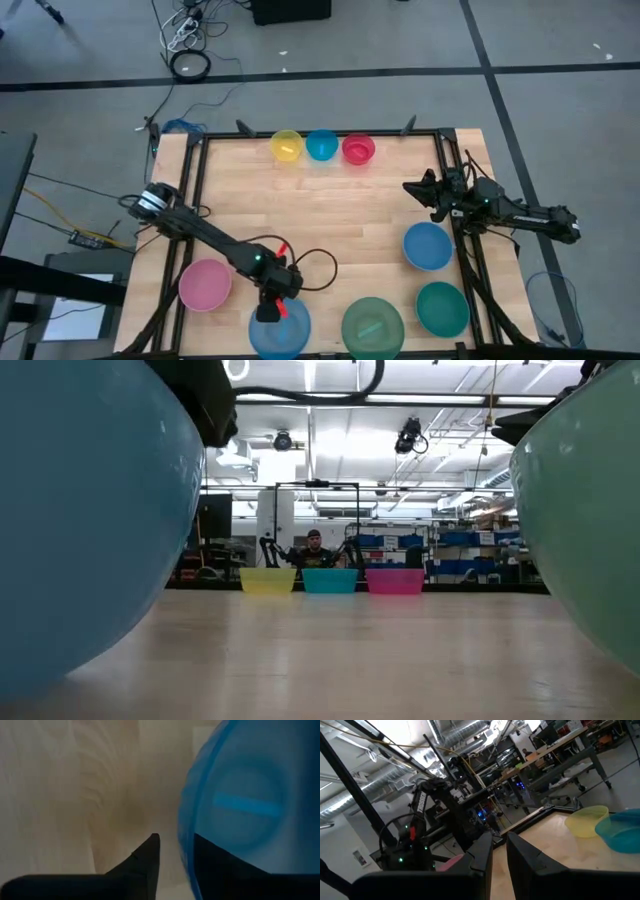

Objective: Nest bowls inside each other
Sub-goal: Move the big transparent blue bowl to the center of the table

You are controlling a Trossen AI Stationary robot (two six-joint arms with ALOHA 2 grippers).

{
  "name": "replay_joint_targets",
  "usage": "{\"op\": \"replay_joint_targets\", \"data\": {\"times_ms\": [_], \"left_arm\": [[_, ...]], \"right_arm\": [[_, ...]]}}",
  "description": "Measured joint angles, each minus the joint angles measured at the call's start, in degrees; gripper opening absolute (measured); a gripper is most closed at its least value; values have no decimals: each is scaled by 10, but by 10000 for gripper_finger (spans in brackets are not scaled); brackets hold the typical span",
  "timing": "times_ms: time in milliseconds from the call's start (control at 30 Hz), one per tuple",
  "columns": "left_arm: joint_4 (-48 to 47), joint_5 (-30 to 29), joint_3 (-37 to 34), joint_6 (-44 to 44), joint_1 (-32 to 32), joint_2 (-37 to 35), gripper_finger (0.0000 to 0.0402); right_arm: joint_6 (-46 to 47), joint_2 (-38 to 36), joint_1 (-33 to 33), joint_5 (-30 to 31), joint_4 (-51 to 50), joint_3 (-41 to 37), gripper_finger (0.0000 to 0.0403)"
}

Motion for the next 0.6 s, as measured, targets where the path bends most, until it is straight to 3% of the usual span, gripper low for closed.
{"op": "replay_joint_targets", "data": {"times_ms": [167, 400, 600], "left_arm": [[1, -36, 0, 9, 16, -2, 18], [13, -86, 1, 67, 69, -6, 7], [48, -166, 2, 131, 162, -6, 6]], "right_arm": [[-4, 0, 0, 0, 0, 0, 48], [-10, 0, 0, 2, 1, 0, 48], [-14, 0, 0, 2, 2, 0, 48]]}}
